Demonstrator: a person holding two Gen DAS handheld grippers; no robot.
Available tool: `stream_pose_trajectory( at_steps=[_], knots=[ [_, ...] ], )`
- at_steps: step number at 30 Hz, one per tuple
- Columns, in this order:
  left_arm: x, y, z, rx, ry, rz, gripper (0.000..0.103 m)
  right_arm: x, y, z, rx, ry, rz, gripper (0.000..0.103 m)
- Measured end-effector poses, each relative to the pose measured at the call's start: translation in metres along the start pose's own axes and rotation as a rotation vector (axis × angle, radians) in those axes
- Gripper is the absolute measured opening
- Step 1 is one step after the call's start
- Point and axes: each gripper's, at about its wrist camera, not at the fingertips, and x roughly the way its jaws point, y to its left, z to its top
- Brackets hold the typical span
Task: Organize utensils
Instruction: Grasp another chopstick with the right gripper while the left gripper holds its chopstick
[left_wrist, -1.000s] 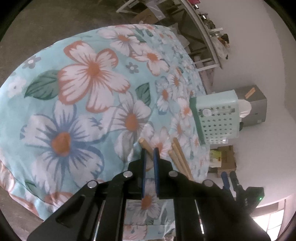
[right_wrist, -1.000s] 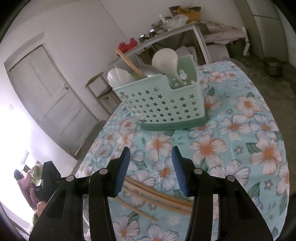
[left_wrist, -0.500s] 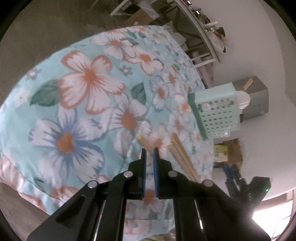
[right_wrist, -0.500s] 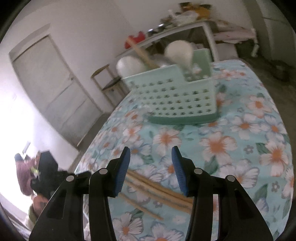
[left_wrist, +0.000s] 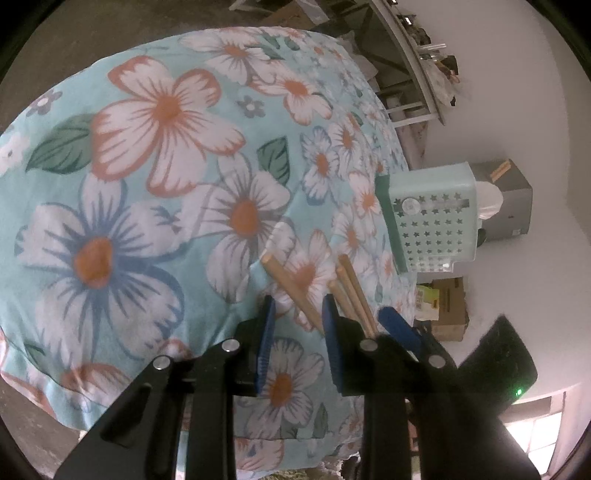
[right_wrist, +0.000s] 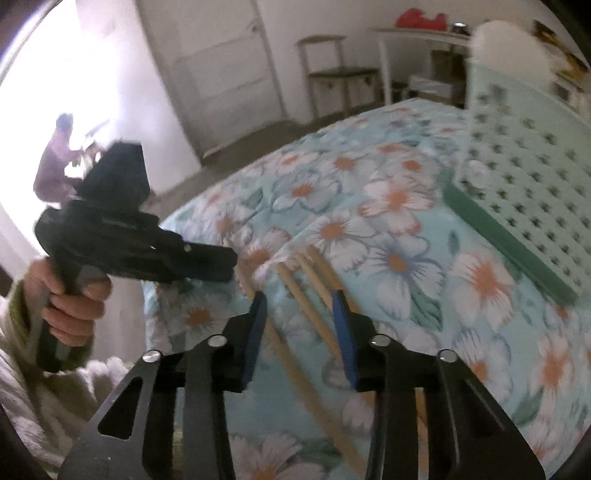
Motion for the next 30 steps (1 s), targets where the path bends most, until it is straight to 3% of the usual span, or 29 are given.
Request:
stream_pose_trajectory(
  at_steps=[12,17,24,30],
  knots=[
    [-0.001,0.002,-0.001,0.003,-0.003,-0.001,0.025,0.046,0.011,0.013,-0.141,0.102,-0.019,0.012],
    [-0.001,0.003,0.000,-0.028,-0.008,-0.007,0.025,0.034,0.007,0.013,-0.118,0.058,-0.045,0.005],
    [0.002,0.018,0.006,-0.211,-0.027,-0.065,0.025,-0.003,-0.009,0.015,-0.008,-0.058,-0.090,0.005],
    [0.003,0.010,0.006,-0.262,-0.049,-0.026,0.025,-0.039,-0.017,0.006,0.088,-0.148,-0.112,0.005]
  ],
)
